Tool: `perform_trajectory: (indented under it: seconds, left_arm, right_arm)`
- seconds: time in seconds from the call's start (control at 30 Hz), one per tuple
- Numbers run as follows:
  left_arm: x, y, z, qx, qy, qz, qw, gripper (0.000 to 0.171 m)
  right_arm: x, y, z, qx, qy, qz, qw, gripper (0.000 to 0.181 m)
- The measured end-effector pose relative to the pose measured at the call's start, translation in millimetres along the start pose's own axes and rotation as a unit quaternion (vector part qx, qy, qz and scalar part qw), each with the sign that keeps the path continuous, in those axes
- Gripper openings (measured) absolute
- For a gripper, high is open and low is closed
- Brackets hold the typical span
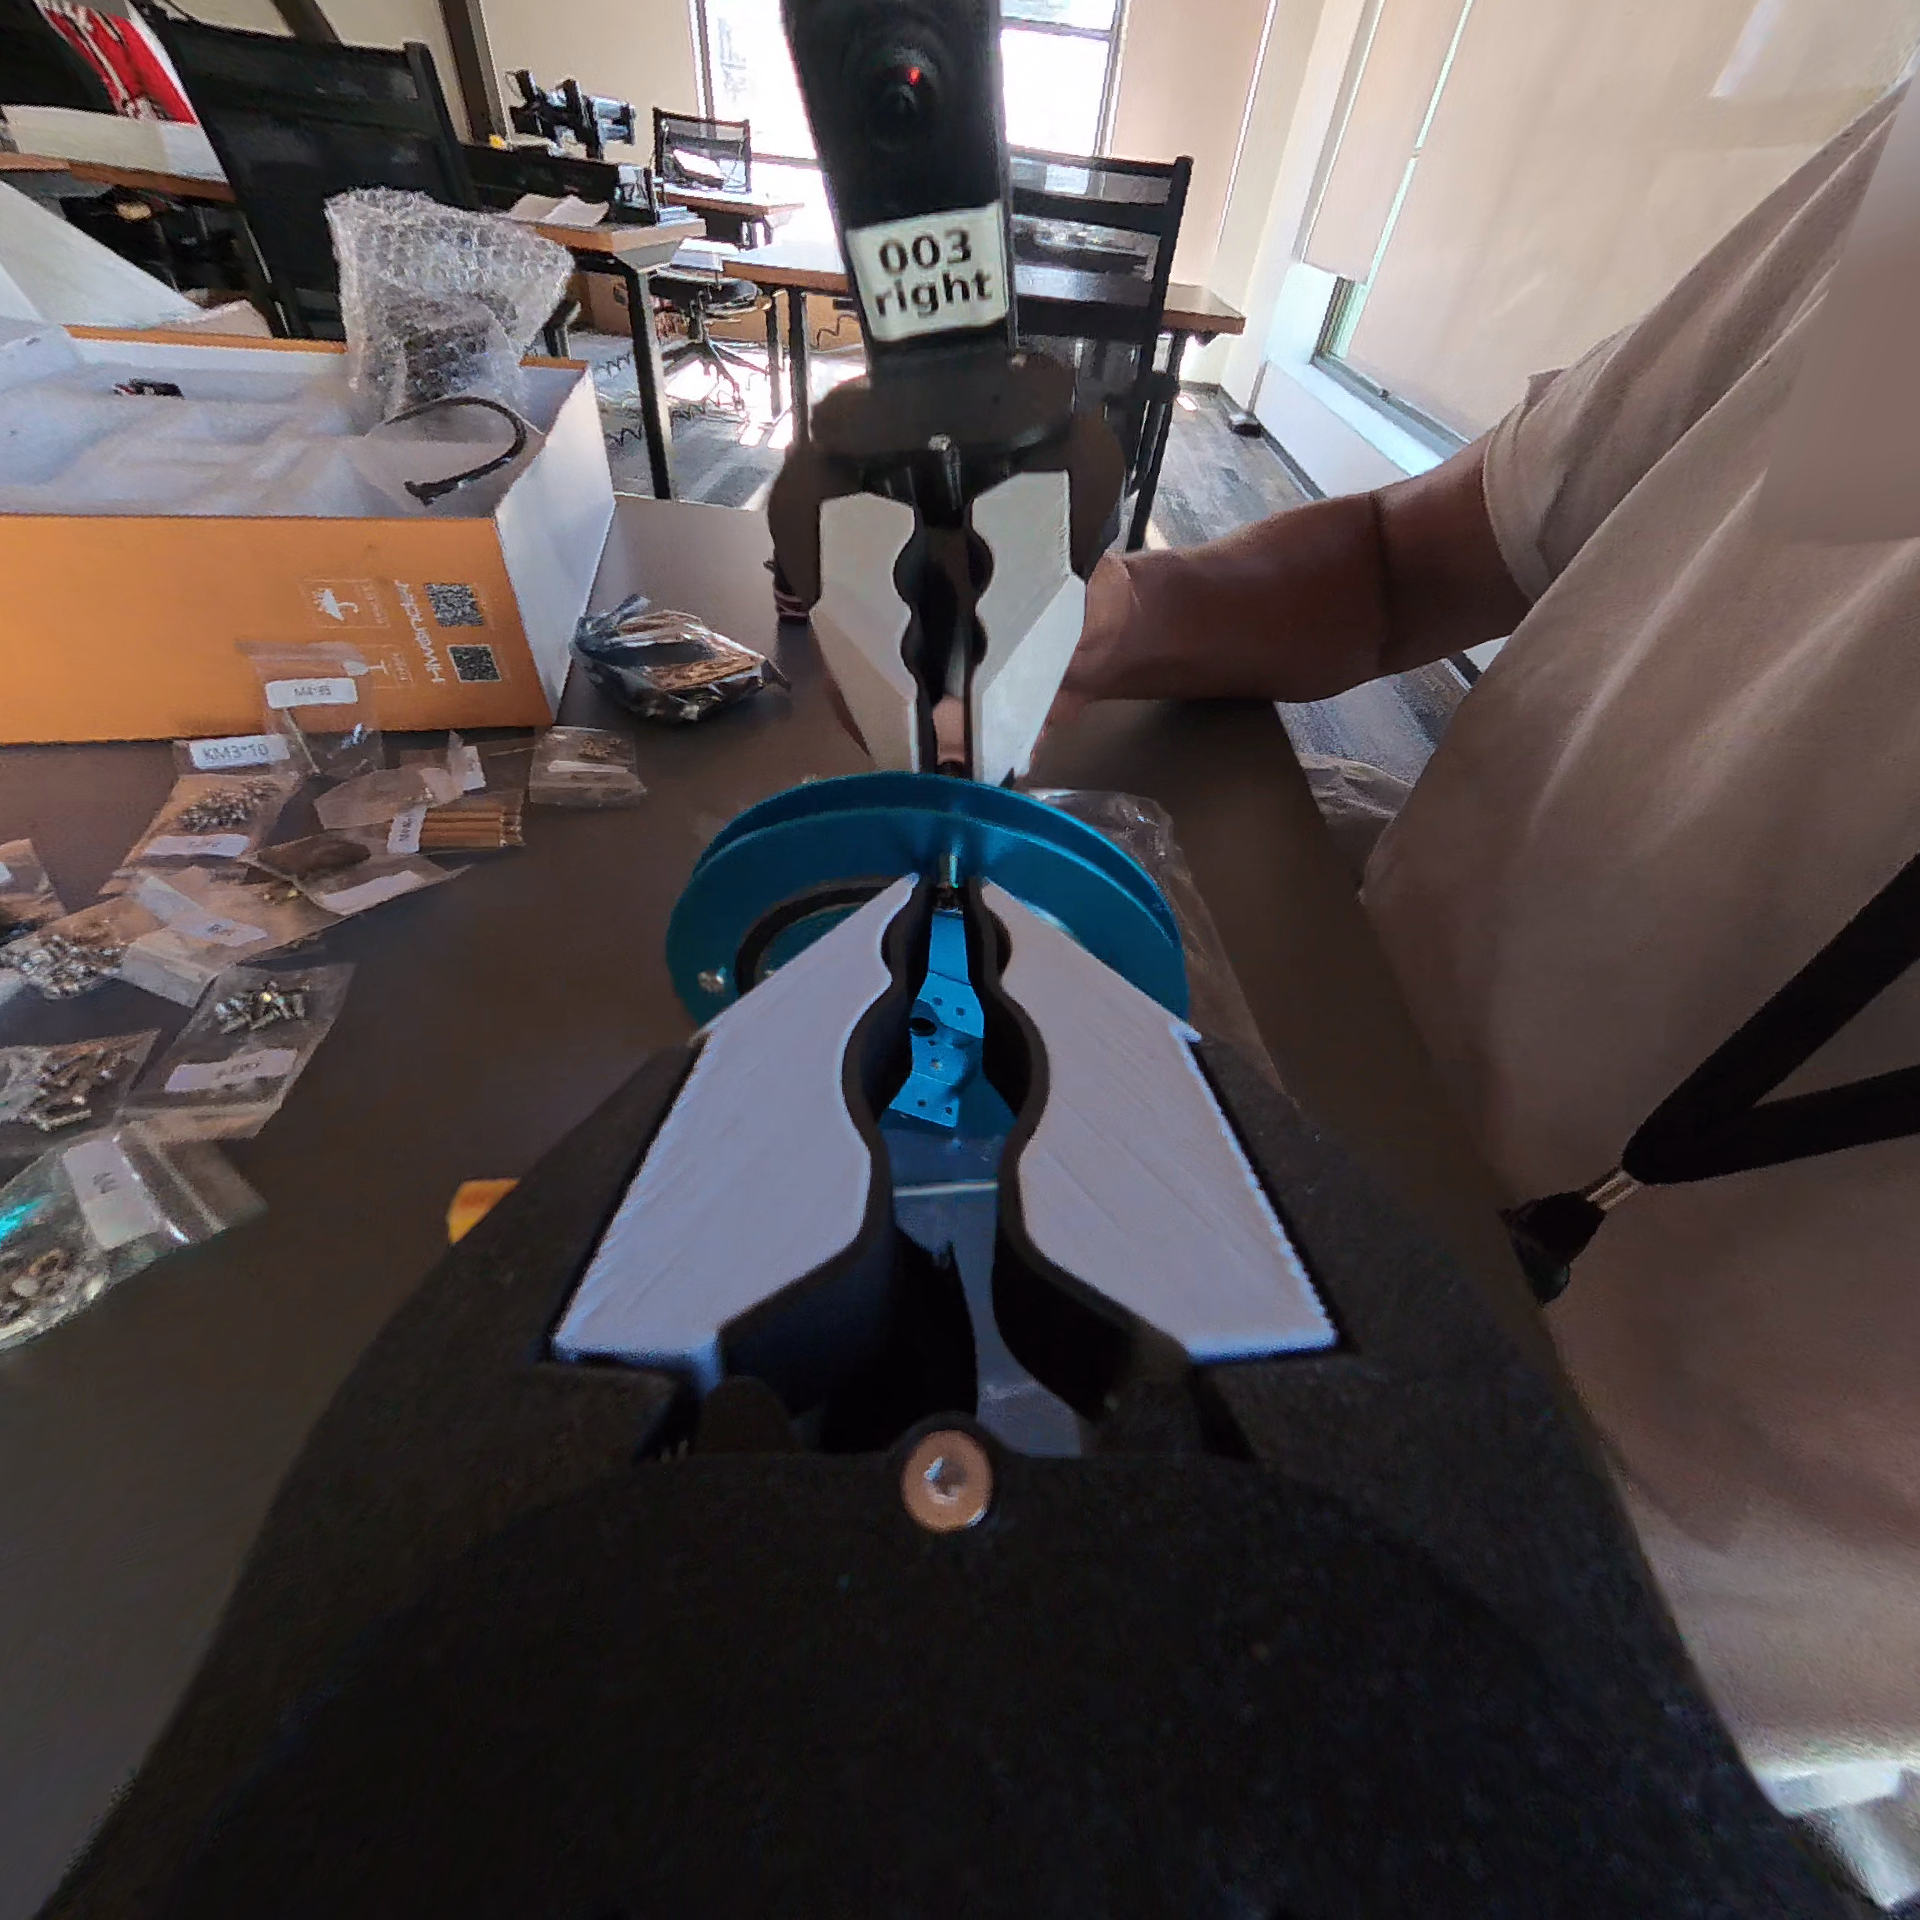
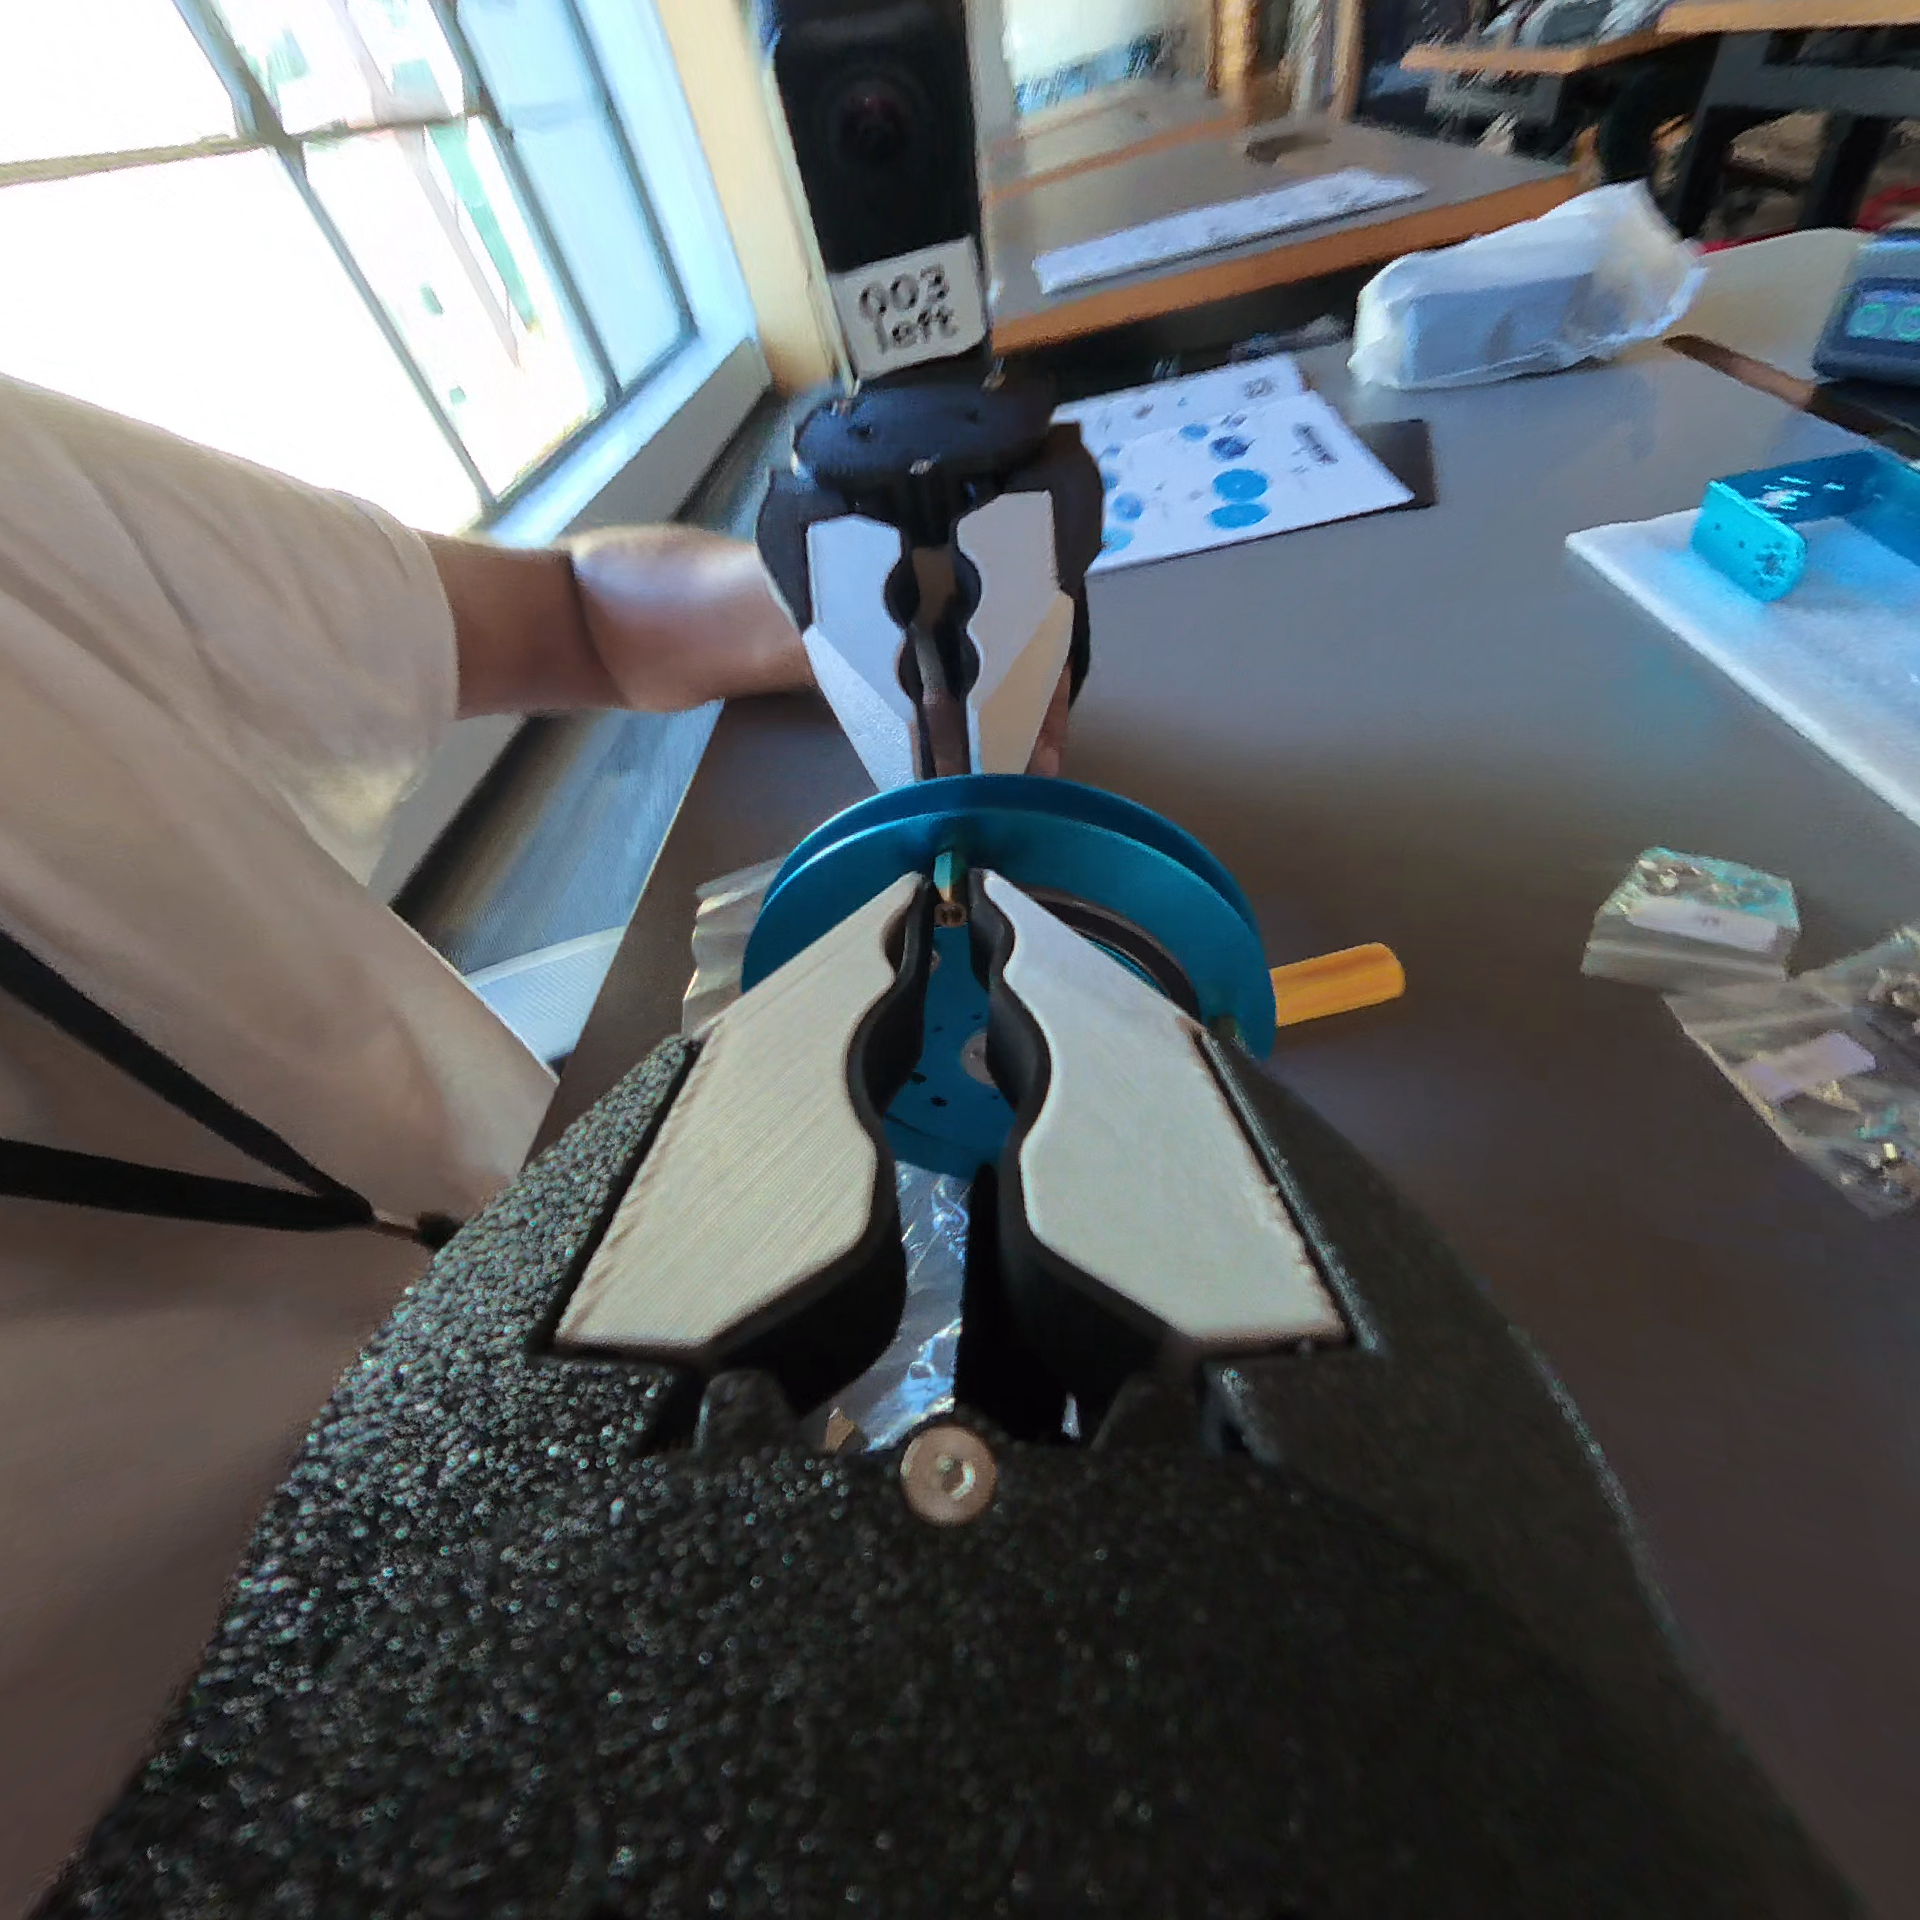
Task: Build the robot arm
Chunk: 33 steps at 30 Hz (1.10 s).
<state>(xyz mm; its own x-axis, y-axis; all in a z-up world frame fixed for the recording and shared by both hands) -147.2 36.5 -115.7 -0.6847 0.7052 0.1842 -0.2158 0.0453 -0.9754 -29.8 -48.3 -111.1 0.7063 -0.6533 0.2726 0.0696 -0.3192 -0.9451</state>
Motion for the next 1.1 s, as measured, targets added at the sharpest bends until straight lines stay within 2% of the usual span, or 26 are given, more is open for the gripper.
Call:
perform_trajectory:
  seconds: [0.13, 0.3, 0.43, 0.53, 0.63, 0.77, 0.9, 1.1]
  left_arm:
    - [9.3, 9.5, 26.8, 0.01, -0.037, -0.012, 0.999, 0.005]
    - [33.8, 32.7, 67.4, -0.015, -0.182, -0.059, 0.981, 0.006]
    - [55.0, 37.2, 110.7, -0.01, -0.264, -0.026, 0.964, 0.006]
    - [60.4, 42.4, 136.1, -0.014, -0.313, -0.01, 0.949, 0.006]
    - [57.7, 49.3, 147.2, -0.003, -0.345, -0.013, 0.939, 0.006]
    - [45.9, 52.5, 143.9, 0.012, -0.355, -0.035, 0.934, 0.007]
    - [31.0, 54.5, 134.8, 0.036, -0.333, -0.07, 0.94, 0.007]
    - [28.8, 62.4, 129.6, 0.038, -0.339, -0.084, 0.936, 0.008]
  right_arm:
    - [-13.2, -8.0, -17.1, 0.062, -0.029, -0.065, 0.996, 0.005]
    - [-42.5, -21.6, -30.0, 0.122, -0.083, -0.189, 0.971, 0.005]
    - [-77.7, -22.3, -43.9, 0.155, -0.134, -0.293, 0.934, 0.005]
    - [-102.1, -15.3, -58.4, 0.209, -0.147, -0.367, 0.895, 0.005]
    - [-116.4, -12.9, -72.4, 0.234, -0.156, -0.413, 0.866, 0.005]
    - [-124.1, -6.1, -82.8, 0.238, -0.161, -0.453, 0.844, 0.005]
    - [-126.9, 5.3, -83.5, 0.225, -0.171, -0.454, 0.845, 0.005]
    - [-123.3, 15.7, -76.9, 0.169, -0.196, -0.387, 0.885, 0.007]
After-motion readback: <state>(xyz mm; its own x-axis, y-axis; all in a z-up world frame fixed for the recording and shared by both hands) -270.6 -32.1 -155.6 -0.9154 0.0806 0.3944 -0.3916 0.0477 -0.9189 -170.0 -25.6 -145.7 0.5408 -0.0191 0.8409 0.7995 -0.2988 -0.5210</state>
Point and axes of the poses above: each gripper's, where its closed fingertips meet, x back along the fingers, y out of its underside, z = x × y across the jaws, the point moved 7 cm from there along x, back along the fingers, and after that the axes turned 6 degrees about y, right-handed, at the moved point
